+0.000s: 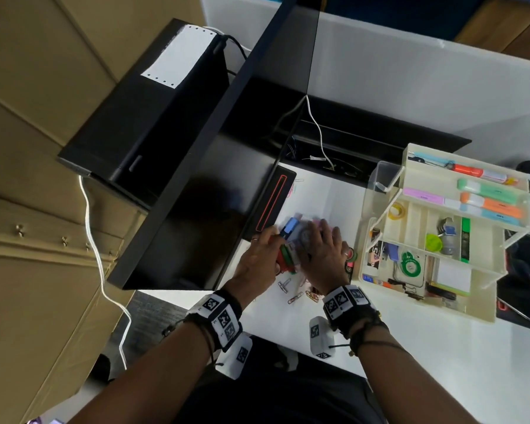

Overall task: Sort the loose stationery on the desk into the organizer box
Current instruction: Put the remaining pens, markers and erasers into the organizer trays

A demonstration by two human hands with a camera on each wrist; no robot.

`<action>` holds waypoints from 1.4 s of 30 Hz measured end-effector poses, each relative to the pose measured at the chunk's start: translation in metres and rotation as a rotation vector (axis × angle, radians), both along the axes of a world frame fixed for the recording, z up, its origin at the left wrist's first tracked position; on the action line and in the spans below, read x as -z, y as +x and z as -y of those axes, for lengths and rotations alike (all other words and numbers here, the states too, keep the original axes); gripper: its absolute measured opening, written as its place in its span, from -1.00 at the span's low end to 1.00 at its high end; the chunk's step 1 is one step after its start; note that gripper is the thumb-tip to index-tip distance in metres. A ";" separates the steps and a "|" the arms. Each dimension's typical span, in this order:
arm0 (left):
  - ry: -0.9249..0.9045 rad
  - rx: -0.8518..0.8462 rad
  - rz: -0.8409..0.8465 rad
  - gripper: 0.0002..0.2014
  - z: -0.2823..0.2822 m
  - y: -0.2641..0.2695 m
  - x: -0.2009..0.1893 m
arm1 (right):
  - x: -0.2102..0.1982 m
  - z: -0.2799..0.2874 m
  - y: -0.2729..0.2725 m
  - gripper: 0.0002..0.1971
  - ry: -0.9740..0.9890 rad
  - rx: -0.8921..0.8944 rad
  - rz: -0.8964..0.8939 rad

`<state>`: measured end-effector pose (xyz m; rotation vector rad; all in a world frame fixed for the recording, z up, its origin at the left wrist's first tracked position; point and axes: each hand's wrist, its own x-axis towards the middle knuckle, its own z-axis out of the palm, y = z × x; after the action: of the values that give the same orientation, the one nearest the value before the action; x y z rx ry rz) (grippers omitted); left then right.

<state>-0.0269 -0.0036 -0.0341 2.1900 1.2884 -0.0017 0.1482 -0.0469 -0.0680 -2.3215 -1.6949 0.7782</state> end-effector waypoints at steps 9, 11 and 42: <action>-0.287 -0.580 0.415 -0.70 -0.007 0.007 -0.018 | -0.024 0.026 0.001 -0.80 0.434 0.123 -0.184; -0.371 -0.601 0.515 -0.64 -0.004 0.010 -0.027 | -0.034 0.032 -0.002 -0.86 0.426 0.167 -0.347; -0.109 0.387 0.433 -0.78 0.042 0.154 -0.038 | -0.090 0.131 0.140 -0.60 0.268 0.867 -0.928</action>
<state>0.1271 -0.0457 0.0040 2.1554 0.6069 0.2311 0.2882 -0.1777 0.0217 -1.7442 -0.3260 1.0572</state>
